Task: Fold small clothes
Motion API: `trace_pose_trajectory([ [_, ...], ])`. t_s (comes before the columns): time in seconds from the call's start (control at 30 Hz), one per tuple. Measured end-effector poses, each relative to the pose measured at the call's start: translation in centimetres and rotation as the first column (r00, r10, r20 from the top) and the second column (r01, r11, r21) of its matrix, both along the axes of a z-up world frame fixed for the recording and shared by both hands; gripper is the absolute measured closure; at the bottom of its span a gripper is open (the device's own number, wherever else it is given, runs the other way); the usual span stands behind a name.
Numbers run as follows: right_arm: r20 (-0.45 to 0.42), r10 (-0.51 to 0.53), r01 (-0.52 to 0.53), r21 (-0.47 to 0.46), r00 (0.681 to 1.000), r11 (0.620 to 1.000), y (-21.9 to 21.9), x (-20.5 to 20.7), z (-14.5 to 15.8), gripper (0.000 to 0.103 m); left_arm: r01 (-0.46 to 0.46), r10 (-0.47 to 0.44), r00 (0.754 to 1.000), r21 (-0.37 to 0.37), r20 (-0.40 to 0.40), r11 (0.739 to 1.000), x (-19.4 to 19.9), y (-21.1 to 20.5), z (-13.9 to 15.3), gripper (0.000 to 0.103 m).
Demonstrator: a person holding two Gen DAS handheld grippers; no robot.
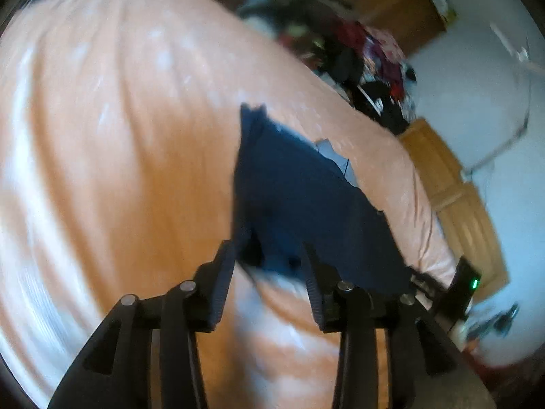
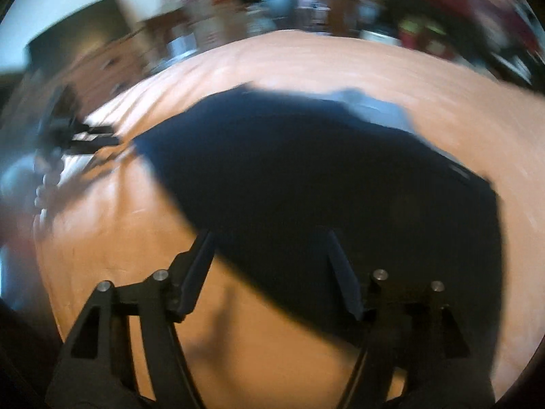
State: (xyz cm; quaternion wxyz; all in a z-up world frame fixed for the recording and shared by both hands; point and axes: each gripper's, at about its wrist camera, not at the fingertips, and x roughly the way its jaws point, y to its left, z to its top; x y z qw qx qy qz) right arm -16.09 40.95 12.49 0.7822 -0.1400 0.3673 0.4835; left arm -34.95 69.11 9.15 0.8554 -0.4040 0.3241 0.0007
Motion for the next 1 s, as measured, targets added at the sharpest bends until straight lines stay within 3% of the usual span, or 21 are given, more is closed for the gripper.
trace_pose_trajectory([
  [0.07,0.087,0.113,-0.108,-0.068,0.990,0.992,4.6,-2.2,-0.8,0.025,0.002,-0.002,1.000,-0.012,0.012,1.000,-0.2,-1.7,-0.7,0.059],
  [0.2,0.202,0.171,-0.137,-0.175,0.964,0.975,8.8,-3.3,-2.4,0.019,0.067,-0.065,0.998,-0.081,0.019,0.995,1.5,-4.1,-1.6,0.059],
  [0.33,0.177,0.107,-0.077,-0.172,0.978,0.982,8.5,-2.0,-3.1,0.020,0.004,-0.006,1.000,-0.100,-0.018,0.995,3.4,-4.3,-2.7,0.058],
  [0.43,0.178,0.103,-0.071,-0.176,0.979,0.982,8.9,-1.6,-3.0,0.020,-0.075,0.084,0.995,-0.185,0.044,0.980,2.8,-3.5,-3.3,0.054],
  [0.57,0.178,0.103,-0.064,-0.216,0.979,0.974,9.7,-2.1,-4.9,0.016,-0.117,0.124,0.992,-0.213,0.021,0.970,3.8,-2.6,-4.8,0.053],
  [0.67,0.170,0.097,-0.062,-0.200,0.981,0.978,9.2,-2.1,-4.9,0.016,-0.168,0.175,0.984,-0.229,0.011,0.959,4.1,-1.3,-4.8,0.057],
  [0.7,0.159,0.093,-0.061,-0.196,0.983,0.979,9.1,-2.0,-5.0,0.016,-0.178,0.183,0.983,-0.205,0.008,0.962,4.1,-1.2,-4.8,0.070],
  [0.73,0.149,0.092,-0.062,-0.193,0.985,0.979,9.0,-1.9,-5.1,0.016,-0.174,0.176,0.984,-0.181,-0.006,0.968,4.2,-1.1,-5.0,0.091],
  [0.8,0.148,0.089,-0.060,-0.192,0.985,0.980,8.9,-2.0,-5.1,0.016,-0.153,0.152,0.988,-0.186,-0.019,0.971,4.2,-0.7,-5.3,0.095],
  [0.87,0.147,0.085,-0.057,-0.188,0.985,0.981,8.9,-1.8,-5.2,0.016,-0.141,0.142,0.990,-0.121,0.004,0.983,3.7,0.3,-3.7,0.095],
  [0.93,0.141,0.081,-0.054,-0.185,0.987,0.981,8.8,-1.7,-5.2,0.014,-0.258,0.265,0.963,-0.135,0.037,0.957,1.4,3.8,-2.8,0.100],
  [0.97,0.136,0.078,-0.052,-0.183,0.988,0.982,8.8,-1.6,-5.2,0.012,-0.388,0.398,0.916,-0.145,0.046,0.910,-1.5,7.2,-2.4,0.101],
  [1.0,0.134,0.076,-0.050,-0.183,0.988,0.982,8.8,-1.6,-5.2,0.011,-0.446,0.458,0.888,-0.158,0.048,0.881,-3.0,9.1,-2.3,0.103],
])
